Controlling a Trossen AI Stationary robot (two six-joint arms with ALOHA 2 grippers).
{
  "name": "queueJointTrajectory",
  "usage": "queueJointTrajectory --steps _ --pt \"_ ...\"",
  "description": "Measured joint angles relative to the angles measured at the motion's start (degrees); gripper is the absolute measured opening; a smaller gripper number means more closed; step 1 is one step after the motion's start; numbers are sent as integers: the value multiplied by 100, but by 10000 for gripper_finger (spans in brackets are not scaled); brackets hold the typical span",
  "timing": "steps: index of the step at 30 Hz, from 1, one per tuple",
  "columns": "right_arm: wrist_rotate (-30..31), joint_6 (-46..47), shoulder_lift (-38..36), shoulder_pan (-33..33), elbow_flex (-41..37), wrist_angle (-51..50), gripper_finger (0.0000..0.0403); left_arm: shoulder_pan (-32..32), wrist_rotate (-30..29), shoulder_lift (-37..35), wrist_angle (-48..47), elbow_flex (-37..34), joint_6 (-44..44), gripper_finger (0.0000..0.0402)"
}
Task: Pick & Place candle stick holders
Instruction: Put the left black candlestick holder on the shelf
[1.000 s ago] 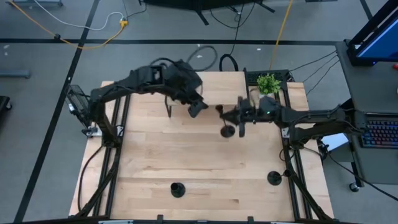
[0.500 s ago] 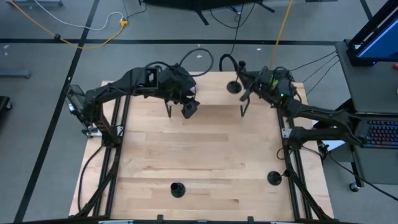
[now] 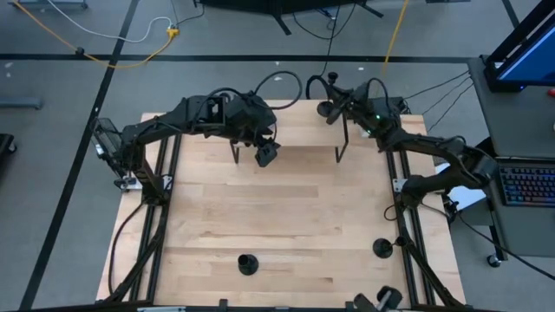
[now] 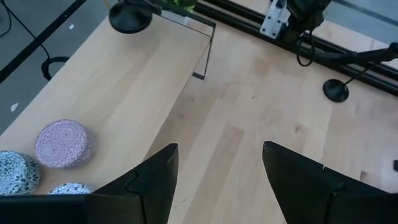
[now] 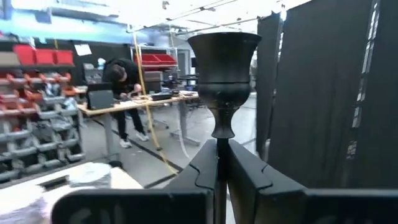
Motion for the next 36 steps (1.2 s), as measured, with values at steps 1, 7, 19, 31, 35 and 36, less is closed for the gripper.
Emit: queueJointTrajectory --steps 1,7,19,31,35,36 --pt "2 -85 83 -24 74 9 8 4 0 -4 0 0 2 241" --pt "13 -230 448 -197 276 -93 9 3 -2 -4 -2 0 2 241" --pt "177 -143 598 -313 280 -161 9 54 -2 -4 -5 0 133 241" --pt "177 -150 600 -311 280 -384 53 118 -4 -4 0 0 127 241" --pt "177 -151 600 -311 280 -413 71 103 -4 -4 -2 0 119 241" --pt "177 -167 600 -311 280 -412 76 100 -4 -4 -2 0 119 241"
